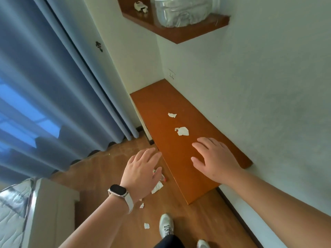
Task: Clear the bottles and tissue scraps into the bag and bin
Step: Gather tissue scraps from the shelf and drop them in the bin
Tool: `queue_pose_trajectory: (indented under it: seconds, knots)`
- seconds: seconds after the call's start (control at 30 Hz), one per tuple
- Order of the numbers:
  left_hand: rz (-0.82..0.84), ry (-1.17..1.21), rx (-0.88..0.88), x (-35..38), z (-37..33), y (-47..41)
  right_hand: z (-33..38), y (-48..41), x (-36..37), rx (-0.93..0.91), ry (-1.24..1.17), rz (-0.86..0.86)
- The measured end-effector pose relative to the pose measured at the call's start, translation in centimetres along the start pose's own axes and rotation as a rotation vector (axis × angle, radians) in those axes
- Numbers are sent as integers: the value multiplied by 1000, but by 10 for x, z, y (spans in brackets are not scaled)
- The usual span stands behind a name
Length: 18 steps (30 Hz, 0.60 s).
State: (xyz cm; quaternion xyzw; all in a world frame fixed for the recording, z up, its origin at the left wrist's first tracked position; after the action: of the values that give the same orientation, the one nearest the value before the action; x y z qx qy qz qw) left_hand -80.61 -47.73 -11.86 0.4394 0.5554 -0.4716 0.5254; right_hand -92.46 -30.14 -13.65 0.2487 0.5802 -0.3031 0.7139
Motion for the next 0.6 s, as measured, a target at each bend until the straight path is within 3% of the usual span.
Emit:
queue_pose_trajectory:
  seconds: [0.27,0.6]
  knots:
    - [68,49,117,25,6,-86,-27,-38,7,133,33,43]
    - [138,94,233,75,82,-205,-24,-154,50,291,26,149]
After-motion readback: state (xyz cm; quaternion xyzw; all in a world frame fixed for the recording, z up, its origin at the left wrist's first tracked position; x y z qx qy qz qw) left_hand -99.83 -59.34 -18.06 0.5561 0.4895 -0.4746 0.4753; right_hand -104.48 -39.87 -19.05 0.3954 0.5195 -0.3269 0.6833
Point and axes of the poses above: each hand's wrist, its own y-axis away from the middle knuckle, its own x-axis out of the palm, z = x × y, the point moved 8 cm from there along -y, towards the middle knuckle, and after that the axes turned 1 degree about x, right-handed, at the moved point
